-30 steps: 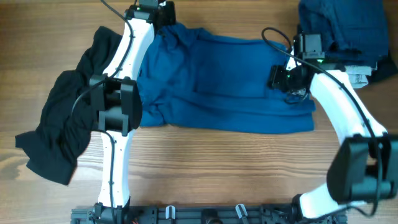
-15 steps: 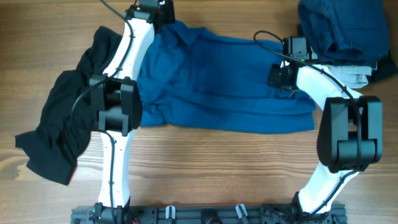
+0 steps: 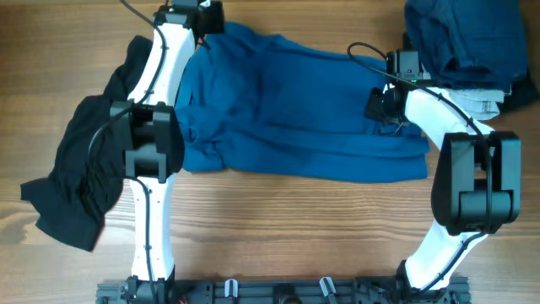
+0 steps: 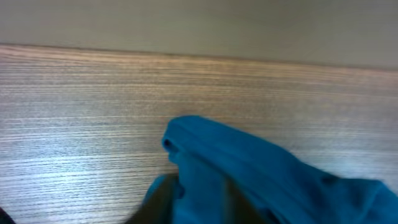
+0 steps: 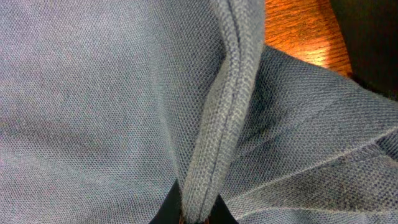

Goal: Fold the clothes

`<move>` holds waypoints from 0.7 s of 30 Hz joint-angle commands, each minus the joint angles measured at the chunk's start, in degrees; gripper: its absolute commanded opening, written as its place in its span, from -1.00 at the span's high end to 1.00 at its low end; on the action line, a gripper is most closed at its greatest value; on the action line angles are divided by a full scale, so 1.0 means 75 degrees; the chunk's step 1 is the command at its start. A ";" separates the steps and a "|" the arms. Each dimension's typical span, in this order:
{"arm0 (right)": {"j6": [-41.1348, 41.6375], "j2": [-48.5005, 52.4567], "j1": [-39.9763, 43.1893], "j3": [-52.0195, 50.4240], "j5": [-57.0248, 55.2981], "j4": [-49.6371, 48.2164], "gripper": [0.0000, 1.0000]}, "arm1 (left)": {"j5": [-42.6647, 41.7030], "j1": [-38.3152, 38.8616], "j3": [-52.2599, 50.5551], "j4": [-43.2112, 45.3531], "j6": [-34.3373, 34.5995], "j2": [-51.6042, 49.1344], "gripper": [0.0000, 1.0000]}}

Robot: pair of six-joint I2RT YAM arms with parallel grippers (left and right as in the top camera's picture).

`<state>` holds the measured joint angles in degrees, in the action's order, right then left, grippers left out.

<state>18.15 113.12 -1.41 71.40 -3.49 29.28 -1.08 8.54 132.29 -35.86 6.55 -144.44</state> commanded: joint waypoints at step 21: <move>-0.0003 -0.0213 0.0041 0.0137 -0.0047 0.0131 0.91 | 0.0510 -0.0085 0.0020 0.0962 0.0708 0.0184 0.82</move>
<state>18.15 113.12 -1.41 71.40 -3.49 29.80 3.14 8.27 132.16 -31.38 7.86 -146.82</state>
